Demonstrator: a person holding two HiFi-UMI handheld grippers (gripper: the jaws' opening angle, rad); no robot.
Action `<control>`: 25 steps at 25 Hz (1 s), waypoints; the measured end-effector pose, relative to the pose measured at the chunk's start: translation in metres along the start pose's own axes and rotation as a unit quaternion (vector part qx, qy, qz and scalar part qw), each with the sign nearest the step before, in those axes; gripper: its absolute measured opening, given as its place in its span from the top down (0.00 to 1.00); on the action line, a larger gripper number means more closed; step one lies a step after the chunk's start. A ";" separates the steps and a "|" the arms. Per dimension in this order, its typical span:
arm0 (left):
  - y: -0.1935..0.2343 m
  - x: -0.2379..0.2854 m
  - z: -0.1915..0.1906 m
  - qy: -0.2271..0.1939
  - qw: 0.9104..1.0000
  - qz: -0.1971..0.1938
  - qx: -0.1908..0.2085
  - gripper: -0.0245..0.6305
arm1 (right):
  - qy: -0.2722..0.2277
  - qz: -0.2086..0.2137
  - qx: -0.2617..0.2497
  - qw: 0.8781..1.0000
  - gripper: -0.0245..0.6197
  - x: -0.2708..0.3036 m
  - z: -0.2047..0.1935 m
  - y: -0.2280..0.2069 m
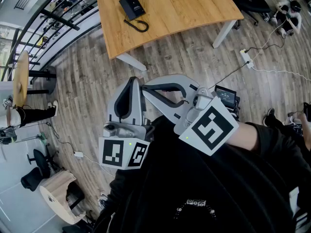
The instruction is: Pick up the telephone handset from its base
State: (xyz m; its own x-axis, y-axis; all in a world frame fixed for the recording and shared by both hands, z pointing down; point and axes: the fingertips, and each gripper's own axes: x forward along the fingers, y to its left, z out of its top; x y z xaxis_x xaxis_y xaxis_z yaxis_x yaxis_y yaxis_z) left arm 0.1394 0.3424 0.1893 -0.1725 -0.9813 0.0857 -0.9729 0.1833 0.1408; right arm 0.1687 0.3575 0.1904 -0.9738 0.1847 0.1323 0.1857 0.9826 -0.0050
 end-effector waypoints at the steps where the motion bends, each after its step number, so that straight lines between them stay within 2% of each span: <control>1: -0.001 0.001 0.000 0.000 1.000 0.001 0.002 0.96 | 0.001 0.000 -0.001 1.000 0.94 -0.001 -0.001 -0.001; 25: -0.006 0.030 -0.002 0.009 1.000 0.004 0.001 0.96 | -0.018 0.011 0.014 1.000 0.94 -0.008 0.000 -0.025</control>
State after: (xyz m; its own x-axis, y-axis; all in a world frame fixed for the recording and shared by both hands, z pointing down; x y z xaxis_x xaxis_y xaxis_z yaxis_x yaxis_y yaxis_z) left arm 0.1403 0.3124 0.1932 -0.1769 -0.9786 0.1048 -0.9720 0.1904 0.1374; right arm 0.1720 0.3311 0.1893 -0.9739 0.2060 0.0954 0.2036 0.9785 -0.0345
